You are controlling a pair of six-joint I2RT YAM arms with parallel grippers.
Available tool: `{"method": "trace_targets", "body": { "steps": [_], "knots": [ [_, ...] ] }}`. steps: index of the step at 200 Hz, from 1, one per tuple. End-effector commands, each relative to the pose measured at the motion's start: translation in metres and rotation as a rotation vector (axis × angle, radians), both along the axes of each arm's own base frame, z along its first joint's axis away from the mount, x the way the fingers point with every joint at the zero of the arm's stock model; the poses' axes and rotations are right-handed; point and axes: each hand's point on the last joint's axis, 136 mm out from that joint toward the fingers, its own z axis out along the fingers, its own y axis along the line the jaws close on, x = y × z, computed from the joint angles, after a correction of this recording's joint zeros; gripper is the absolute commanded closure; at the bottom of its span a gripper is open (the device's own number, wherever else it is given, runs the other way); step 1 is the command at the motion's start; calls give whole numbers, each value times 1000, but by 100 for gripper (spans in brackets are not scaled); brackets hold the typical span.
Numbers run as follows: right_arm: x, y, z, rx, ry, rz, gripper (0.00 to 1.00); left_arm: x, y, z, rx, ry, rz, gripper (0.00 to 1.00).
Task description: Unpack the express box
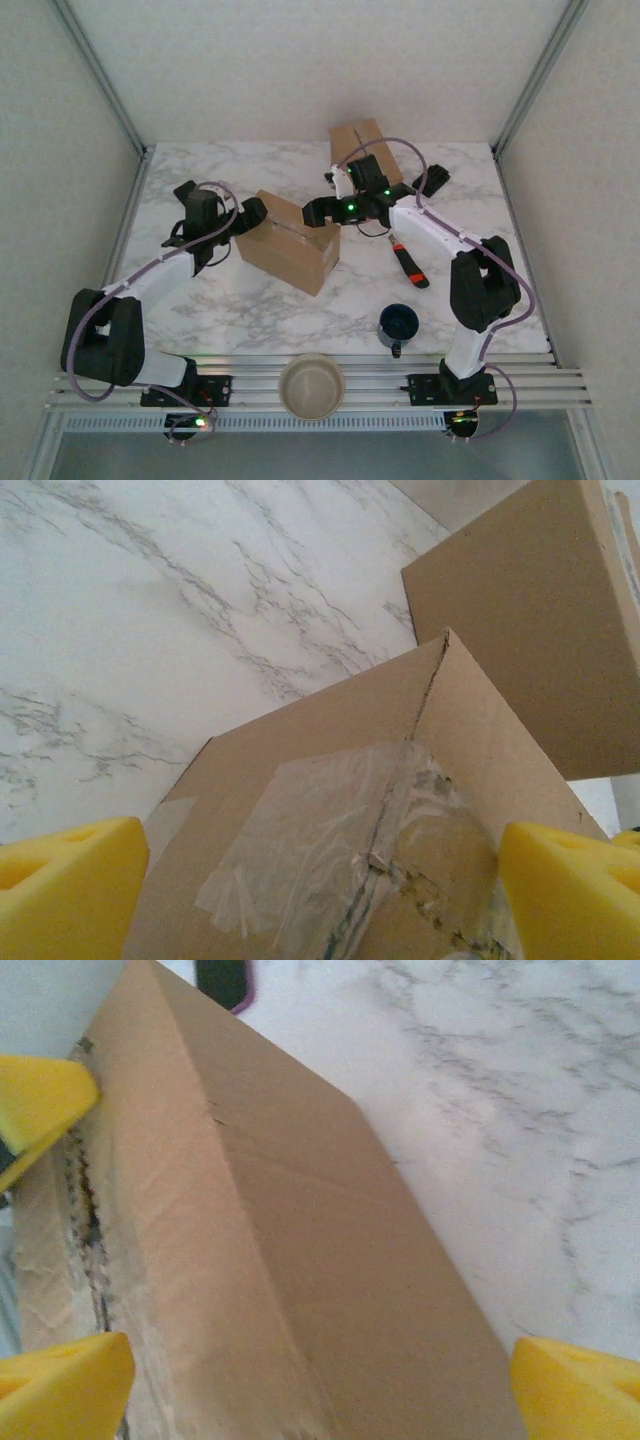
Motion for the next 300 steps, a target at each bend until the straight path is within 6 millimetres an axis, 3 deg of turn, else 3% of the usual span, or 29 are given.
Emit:
{"method": "trace_targets", "body": {
  "steps": [1,20,37,54,75,107,152,190,252,300],
  "knots": [
    [5,-33,40,-85,-103,-105,1,8,11,24,57,-60,50,9],
    [-7,-79,56,-210,-147,-217,1,12,18,40,85,-83,80,8],
    [-23,-129,53,-341,-150,-328,1,14,25,58,110,-119,111,8],
    [-44,-176,30,-440,-77,-406,1,13,31,77,129,-156,134,5],
    [-63,-204,-10,-476,31,-437,2,12,32,91,141,-186,131,2],
    [-72,-216,-66,-498,133,-465,3,11,32,85,150,-166,128,3],
    [-60,-225,-114,-532,213,-498,8,-1,41,85,166,-166,162,3],
    [-49,-233,-129,-565,218,-529,10,-5,42,88,158,-175,163,3],
    [-47,-243,-148,-610,260,-558,14,-5,41,90,148,-175,162,3],
    [-58,-238,-151,-577,314,-575,33,-3,41,92,146,-175,162,3]
  ]
}}
